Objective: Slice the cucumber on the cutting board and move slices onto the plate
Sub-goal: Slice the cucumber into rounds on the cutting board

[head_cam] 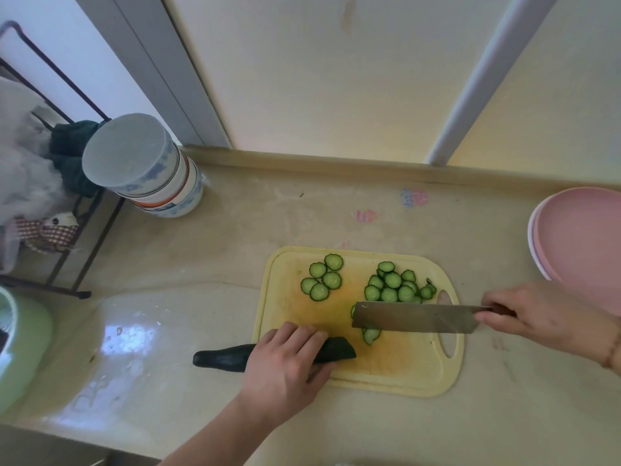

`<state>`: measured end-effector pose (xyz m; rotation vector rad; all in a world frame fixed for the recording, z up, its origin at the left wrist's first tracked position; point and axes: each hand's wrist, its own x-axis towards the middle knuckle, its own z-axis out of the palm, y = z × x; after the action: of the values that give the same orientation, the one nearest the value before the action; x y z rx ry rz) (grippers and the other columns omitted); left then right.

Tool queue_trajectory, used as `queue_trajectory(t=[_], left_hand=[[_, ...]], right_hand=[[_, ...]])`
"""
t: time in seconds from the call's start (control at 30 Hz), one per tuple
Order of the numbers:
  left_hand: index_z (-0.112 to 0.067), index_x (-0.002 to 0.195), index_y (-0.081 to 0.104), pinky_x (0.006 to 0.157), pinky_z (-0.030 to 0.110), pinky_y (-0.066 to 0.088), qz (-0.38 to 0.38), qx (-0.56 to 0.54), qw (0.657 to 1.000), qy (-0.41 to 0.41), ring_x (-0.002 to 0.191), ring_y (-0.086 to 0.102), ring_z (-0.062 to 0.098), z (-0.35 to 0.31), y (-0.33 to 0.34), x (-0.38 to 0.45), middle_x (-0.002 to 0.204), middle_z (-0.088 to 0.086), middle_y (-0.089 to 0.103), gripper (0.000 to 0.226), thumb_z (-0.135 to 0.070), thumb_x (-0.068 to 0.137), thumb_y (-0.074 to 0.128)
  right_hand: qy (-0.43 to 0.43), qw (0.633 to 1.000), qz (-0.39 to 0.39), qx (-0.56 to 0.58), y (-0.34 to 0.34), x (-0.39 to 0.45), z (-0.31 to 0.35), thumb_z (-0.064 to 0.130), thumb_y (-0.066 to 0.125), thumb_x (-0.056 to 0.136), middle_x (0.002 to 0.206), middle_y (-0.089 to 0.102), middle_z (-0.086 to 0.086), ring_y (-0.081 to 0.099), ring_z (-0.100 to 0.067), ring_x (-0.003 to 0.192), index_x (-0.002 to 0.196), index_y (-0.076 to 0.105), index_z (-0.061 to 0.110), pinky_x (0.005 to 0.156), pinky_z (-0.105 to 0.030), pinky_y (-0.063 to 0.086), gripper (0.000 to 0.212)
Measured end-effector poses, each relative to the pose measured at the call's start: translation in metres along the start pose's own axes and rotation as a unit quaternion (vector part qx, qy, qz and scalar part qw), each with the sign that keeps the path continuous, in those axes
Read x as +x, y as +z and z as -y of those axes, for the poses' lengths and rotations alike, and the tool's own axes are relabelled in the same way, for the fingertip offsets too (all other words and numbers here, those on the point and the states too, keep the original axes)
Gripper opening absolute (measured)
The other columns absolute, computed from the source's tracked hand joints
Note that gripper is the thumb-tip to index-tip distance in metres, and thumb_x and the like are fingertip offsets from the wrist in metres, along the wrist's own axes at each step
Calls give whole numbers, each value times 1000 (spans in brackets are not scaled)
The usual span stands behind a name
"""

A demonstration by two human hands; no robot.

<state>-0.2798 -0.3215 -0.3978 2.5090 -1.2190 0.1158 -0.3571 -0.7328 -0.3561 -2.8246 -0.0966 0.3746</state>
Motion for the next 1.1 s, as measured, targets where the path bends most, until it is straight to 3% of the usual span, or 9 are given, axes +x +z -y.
queue_trajectory(t=[0.1,0.17,0.27,0.33,0.47,0.53,0.63,0.87,1.1], left_hand=[[-19,108,73,67,33,56,0,2,1000,-1,85,63,19,0,-1,1,101,-6,69,35,-47,88,69],[-19,108,73,68,33,57,2,0,1000,-2,85,63,19,0,-1,1,102,-6,69,35,-48,89,68],[-18,108,74,67,33,57,2,-6,1000,2,85,63,18,0,-2,2,102,-5,69,35,-48,89,68],[-19,107,74,66,32,57,4,-8,1000,14,84,63,18,0,-2,0,101,-5,69,35,-48,90,68],[-18,105,75,64,31,55,-4,-5,999,45,83,62,19,1,-3,-6,99,-4,69,33,-45,88,70],[-17,104,75,64,31,54,-9,-7,999,52,83,62,19,0,-3,-8,99,-4,70,32,-44,86,72],[-18,102,74,65,30,55,-12,-5,999,50,84,63,19,-2,-3,-8,99,-6,71,31,-44,84,73],[-20,102,74,65,31,55,-2,-2,998,58,85,64,19,-1,-2,-9,99,-8,71,30,-45,86,72],[-20,103,74,65,32,55,-8,-6,998,61,85,63,19,1,-1,-9,97,-8,70,28,-42,85,74]], right_hand=[[7,998,43,-51,-10,6,15,73,28,88,69,64,7,57,-9,63,86,60,30,52,-19,34,53],[17,995,61,-77,-13,9,21,62,34,93,72,65,6,55,-7,64,91,61,28,54,-18,35,43],[-5,999,18,-33,-10,5,19,83,11,79,60,58,9,54,-8,58,77,56,29,51,-19,34,70],[-10,1000,-9,17,-6,-1,12,91,2,70,52,52,14,54,-8,56,67,49,34,48,-16,34,74],[-17,998,-5,58,2,-15,-2,92,10,72,60,57,19,54,-3,56,65,47,45,47,-13,33,61],[-21,998,3,54,7,-18,-6,91,13,75,61,58,14,54,-4,54,72,49,46,51,-24,42,58],[-22,1000,-1,7,11,-15,-5,90,12,77,56,56,11,53,-7,51,77,52,36,50,-32,45,68],[7,999,13,-31,-3,15,17,93,-15,60,60,57,8,54,-7,57,76,53,28,58,-27,42,96],[6,1000,-2,-27,0,21,26,93,-14,61,57,55,8,48,-7,54,72,50,29,56,-31,42,92]])
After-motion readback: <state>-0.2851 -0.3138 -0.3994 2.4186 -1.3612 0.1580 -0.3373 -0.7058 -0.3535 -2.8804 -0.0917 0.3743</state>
